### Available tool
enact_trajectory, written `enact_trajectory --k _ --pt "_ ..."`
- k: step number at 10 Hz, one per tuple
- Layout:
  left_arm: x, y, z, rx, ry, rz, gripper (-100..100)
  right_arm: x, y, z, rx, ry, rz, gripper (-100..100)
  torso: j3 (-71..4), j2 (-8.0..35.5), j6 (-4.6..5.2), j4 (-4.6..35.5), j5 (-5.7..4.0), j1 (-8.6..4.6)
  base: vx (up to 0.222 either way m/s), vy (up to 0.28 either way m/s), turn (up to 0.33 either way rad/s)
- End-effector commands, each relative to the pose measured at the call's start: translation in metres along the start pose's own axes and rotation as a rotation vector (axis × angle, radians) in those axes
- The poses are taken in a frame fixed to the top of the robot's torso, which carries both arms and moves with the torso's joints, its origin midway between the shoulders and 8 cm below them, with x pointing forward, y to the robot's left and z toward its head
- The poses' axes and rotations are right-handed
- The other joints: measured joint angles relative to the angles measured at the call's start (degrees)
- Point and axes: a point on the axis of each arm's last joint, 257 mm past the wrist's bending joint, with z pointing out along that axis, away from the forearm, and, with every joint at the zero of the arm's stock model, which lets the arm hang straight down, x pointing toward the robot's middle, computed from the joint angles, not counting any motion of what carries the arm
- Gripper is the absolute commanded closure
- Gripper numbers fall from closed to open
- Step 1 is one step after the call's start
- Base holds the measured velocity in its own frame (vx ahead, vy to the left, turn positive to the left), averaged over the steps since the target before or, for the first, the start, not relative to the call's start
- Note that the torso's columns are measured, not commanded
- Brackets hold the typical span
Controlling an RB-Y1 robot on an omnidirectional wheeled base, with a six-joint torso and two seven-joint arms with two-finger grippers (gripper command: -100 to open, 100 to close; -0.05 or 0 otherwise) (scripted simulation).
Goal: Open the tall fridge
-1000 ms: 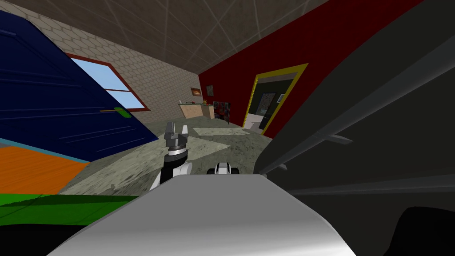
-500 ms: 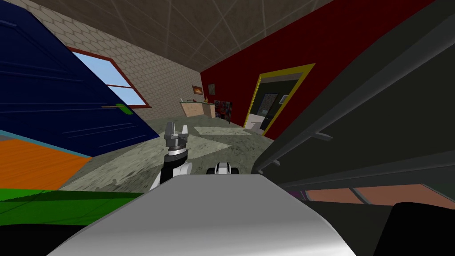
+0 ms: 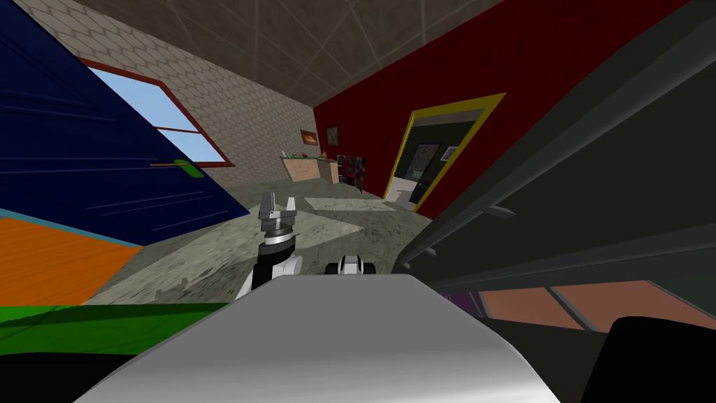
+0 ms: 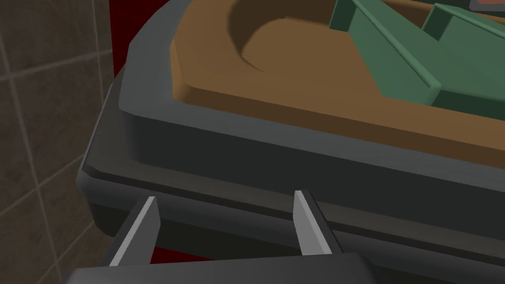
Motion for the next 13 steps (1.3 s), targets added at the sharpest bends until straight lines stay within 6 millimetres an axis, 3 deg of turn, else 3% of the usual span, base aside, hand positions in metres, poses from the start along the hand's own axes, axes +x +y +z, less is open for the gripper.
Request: enact_trajectory --k 1,13 --pt "0.000 0.000 0.000 0.000 0.000 0.000 0 0.014 0.010 -0.003 -0.007 0.019 0.037 -100 0.15 0.14 0.10 0.09 0.10 0.28 0.008 0.016 -0.004" --pt "0.000 0.000 0.000 0.000 0.000 0.000 0 0.120 0.043 -0.042 0.109 0.147 0.298 -100 0.43 0.25 0.08 0.11 -0.25 0.06 0.074 0.060 0.014"
